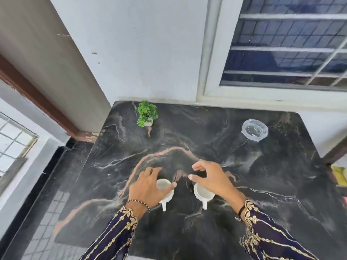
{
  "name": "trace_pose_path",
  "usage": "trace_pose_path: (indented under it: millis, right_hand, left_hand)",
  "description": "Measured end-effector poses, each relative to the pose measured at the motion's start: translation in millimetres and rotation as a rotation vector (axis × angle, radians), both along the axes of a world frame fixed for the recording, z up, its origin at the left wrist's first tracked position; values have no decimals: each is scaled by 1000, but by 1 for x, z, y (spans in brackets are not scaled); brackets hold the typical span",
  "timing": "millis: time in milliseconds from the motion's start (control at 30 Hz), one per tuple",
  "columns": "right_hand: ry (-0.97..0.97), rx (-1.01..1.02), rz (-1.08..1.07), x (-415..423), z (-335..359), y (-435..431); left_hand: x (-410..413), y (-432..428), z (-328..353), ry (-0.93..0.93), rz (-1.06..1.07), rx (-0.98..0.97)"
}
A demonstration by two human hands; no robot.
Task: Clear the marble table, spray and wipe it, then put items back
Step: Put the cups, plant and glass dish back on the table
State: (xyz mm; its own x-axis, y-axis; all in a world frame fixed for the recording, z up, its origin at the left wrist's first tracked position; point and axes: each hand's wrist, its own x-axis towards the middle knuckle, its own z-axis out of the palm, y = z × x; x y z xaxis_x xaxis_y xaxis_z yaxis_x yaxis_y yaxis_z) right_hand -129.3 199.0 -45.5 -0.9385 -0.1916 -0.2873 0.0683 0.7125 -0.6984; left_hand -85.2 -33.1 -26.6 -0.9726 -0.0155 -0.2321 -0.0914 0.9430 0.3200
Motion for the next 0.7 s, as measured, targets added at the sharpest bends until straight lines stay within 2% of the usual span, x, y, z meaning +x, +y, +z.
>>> trace_pose_path:
  millis: [67,133,233,333,500,700]
  right_hand:
    - [8,92,14,23,4,9]
    - [-35,171,60,43,8,15]
    - [-33,234,127,68,8,23]
    - [22,275,69,73,5,34]
    - [-35,258,-33,61,11,63]
    - [-65,266,-39,52,12,77]
  left_hand:
    - [18,8,0,-117,63,8]
    - [30,16,-3,-151,103,51]
    - [39,26,-8,-67,130,83]
    - [36,37,-10,-13,118,105]
    - [19,65,-10,10,77,118]
    - [8,91,-12,-10,1,83]
